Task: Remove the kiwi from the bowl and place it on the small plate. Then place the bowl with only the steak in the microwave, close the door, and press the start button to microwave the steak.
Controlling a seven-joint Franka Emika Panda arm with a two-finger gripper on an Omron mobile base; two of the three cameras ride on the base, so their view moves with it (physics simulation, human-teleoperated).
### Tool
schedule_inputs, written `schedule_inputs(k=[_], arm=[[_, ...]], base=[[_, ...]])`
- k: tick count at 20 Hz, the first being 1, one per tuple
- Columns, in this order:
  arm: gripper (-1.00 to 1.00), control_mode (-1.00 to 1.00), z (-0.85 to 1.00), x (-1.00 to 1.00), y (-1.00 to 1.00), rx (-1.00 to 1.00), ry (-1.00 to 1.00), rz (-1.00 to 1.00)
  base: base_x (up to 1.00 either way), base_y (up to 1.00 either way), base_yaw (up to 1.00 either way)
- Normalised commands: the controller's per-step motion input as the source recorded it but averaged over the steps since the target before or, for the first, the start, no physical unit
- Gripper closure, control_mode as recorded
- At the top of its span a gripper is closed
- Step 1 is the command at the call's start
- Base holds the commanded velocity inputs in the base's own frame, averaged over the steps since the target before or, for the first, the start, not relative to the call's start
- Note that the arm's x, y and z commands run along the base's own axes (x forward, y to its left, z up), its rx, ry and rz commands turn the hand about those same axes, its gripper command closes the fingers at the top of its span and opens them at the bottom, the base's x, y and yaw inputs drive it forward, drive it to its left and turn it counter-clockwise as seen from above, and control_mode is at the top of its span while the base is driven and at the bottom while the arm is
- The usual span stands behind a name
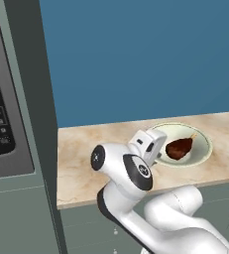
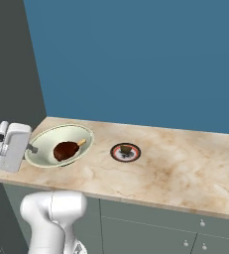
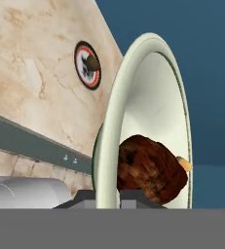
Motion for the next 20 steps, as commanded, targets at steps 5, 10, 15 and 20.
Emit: schedule_inputs(k=[5, 10, 15, 20], arm=[[1.0, -1.0, 0.0, -0.07, -0.01, -0.02, 0.0, 0.0], [1.0, -1.0, 0.0, 0.0, -0.02, 0.0, 0.0, 0.01], [1.0, -1.0, 0.0, 0.0, 0.0, 0.0, 0.0, 0.0], [1.0, 1.0, -0.02, -0.12, 0.0, 0.0, -0.02, 0.0]], base=[[0.0, 0.0, 0.0], [0.0, 0.0, 0.0], [0.0, 0.0, 0.0], [-0.14, 0.0, 0.0]])
